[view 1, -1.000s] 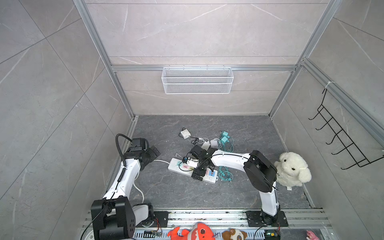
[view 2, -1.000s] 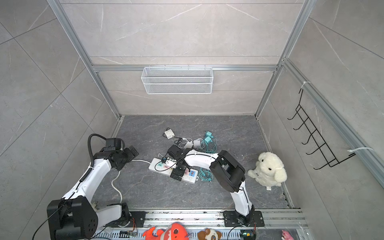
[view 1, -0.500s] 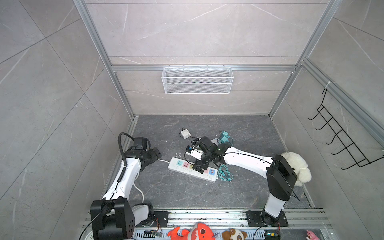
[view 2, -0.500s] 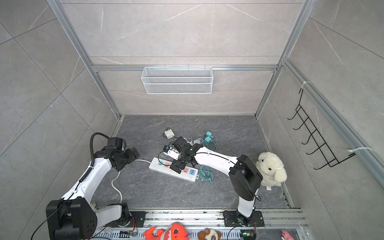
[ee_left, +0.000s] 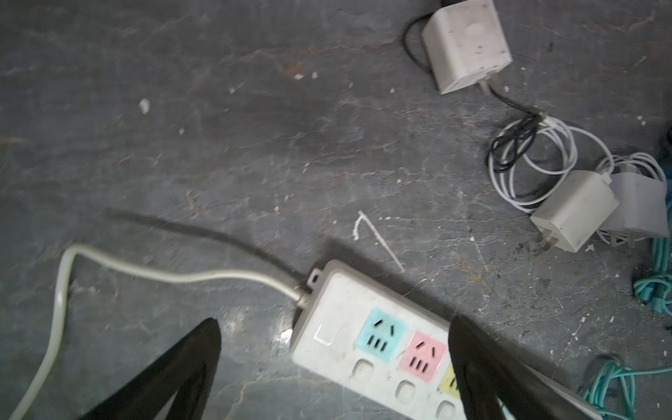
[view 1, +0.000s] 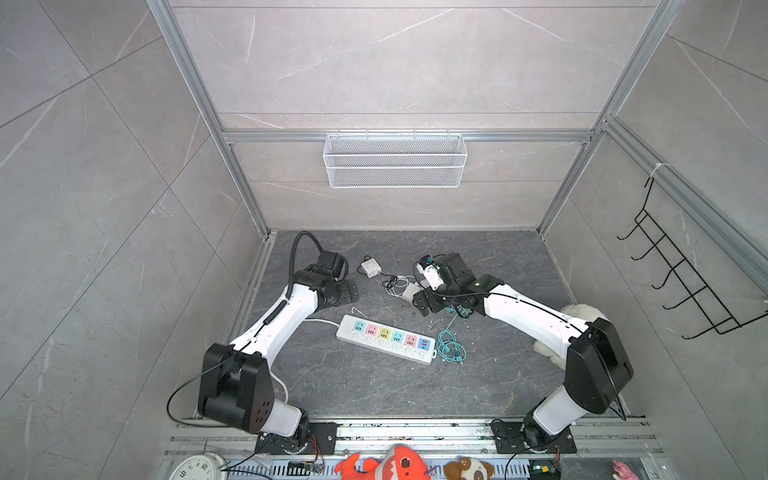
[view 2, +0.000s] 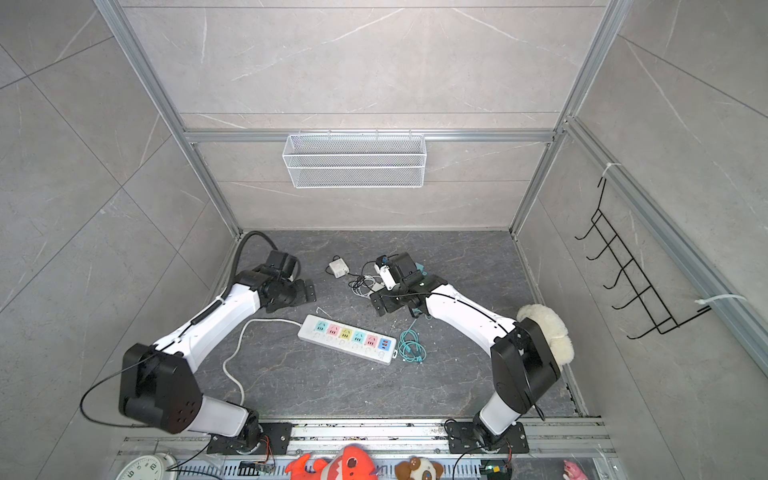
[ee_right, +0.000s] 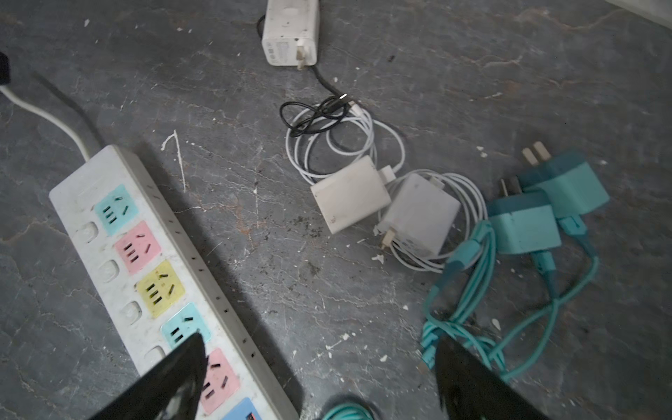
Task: Insert the plug
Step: 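Grasp the small white charger with the left gripper while the right gripper hovers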
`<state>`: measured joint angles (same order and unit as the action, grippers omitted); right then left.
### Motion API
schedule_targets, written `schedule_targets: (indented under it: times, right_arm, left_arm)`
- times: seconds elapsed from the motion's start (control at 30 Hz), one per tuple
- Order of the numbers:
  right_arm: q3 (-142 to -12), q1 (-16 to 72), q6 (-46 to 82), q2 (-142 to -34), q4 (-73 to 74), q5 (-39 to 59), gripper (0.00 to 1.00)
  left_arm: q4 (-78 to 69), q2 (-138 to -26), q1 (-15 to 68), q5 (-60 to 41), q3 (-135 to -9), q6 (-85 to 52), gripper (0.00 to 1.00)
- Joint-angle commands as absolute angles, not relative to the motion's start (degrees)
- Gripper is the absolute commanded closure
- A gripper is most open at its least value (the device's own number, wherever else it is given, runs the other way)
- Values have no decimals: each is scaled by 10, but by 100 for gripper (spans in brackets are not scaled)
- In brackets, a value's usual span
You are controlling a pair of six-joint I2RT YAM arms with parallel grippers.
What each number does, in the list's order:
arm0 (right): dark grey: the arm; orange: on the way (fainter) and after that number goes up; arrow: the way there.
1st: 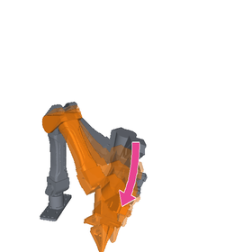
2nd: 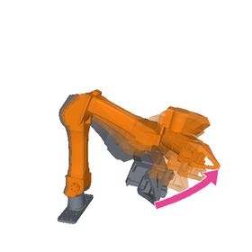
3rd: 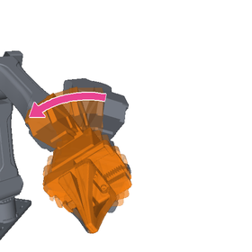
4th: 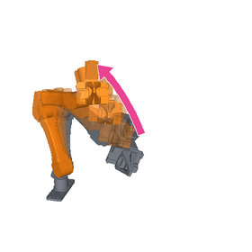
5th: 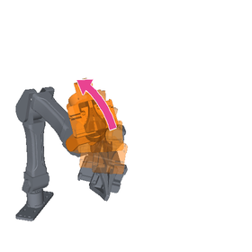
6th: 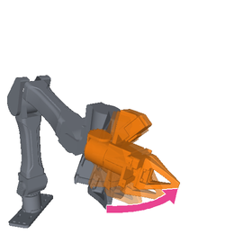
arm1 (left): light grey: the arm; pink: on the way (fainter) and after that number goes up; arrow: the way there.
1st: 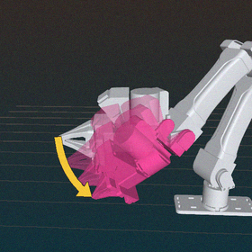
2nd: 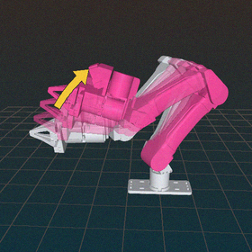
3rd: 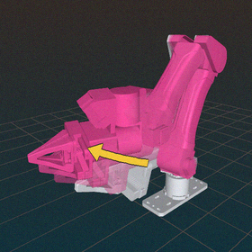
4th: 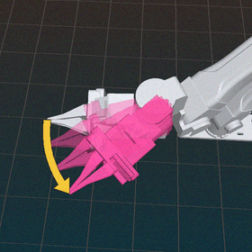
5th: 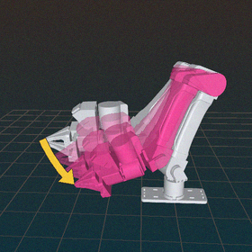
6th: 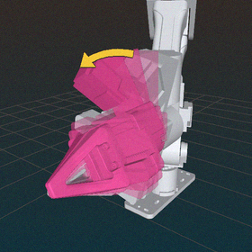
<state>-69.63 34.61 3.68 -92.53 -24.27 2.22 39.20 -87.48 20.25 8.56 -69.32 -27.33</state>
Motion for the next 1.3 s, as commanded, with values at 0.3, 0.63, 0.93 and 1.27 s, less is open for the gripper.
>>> schedule_targets:
  times: [0.3,0.63,0.93,1.27]
  right_arm:
    - [-635,287,125,-862,-272,-42,3]
    - [-599,263,145,-828,-282,-70,3]
    - [-565,263,144,-804,-247,-26,3]
    - [-559,263,136,-793,-259,-16,4]
  left_arm:
    - [376,-1119,212,77,-918,-225,2]
    - [383,-1283,210,63,-1120,-250,3]
    - [414,-1372,204,74,-1221,-317,4]
    - [415,-1401,190,60,-1230,-359,9]
